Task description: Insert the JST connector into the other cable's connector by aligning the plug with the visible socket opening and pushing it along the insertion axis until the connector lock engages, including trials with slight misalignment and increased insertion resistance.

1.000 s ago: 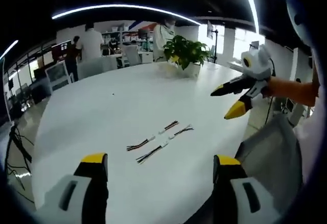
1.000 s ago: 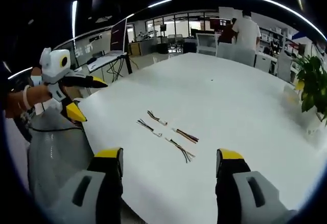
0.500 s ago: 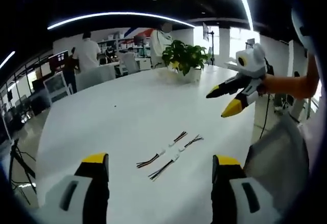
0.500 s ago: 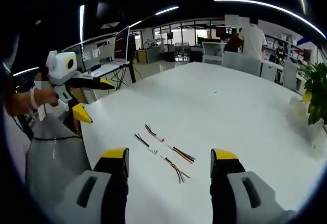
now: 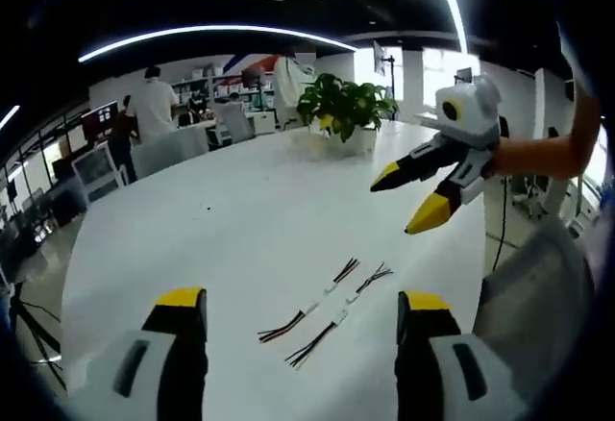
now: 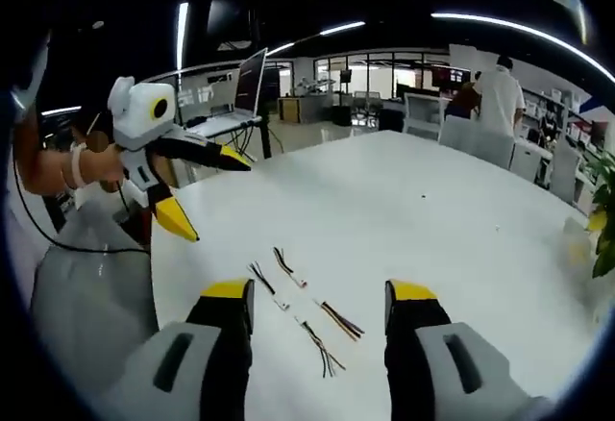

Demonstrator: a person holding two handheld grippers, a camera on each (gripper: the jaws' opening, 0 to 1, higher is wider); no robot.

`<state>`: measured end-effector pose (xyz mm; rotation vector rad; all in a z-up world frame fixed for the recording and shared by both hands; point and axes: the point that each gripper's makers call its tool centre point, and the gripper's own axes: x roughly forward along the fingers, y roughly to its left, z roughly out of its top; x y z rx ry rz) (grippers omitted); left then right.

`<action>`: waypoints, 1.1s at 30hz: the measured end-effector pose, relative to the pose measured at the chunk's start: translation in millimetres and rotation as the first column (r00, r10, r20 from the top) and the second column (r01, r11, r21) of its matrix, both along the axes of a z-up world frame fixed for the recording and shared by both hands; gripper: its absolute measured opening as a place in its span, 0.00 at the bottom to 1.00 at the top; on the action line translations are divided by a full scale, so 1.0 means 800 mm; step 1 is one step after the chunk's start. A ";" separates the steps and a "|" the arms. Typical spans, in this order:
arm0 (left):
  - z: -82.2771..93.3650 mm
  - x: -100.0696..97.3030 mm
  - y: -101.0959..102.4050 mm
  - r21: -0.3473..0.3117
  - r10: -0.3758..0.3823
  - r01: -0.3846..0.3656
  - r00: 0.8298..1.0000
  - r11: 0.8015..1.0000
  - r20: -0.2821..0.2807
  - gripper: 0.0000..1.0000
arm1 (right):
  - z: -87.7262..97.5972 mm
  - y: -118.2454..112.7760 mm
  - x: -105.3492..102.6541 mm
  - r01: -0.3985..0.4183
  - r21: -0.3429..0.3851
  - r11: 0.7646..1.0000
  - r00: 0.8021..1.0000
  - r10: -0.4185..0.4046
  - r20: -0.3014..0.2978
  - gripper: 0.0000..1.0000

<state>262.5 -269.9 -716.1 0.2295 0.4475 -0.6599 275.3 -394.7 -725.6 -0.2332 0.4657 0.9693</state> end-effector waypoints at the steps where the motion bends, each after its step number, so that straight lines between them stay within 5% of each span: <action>1: 0.000 0.003 -0.001 -0.001 -0.001 0.001 1.000 1.000 0.003 0.78 | 0.000 0.002 0.002 -0.011 -0.001 1.000 1.000 0.011 0.009 0.51; 13: -0.009 0.033 -0.005 -0.018 -0.021 0.021 1.000 1.000 -0.004 0.75 | -0.008 0.019 0.020 -0.109 -0.038 0.993 0.993 0.111 0.049 0.45; 33: -0.047 0.054 -0.010 -0.104 -0.049 0.042 0.997 0.994 -0.058 0.69 | -0.048 0.041 0.035 -0.223 -0.052 0.973 0.975 0.224 0.014 0.31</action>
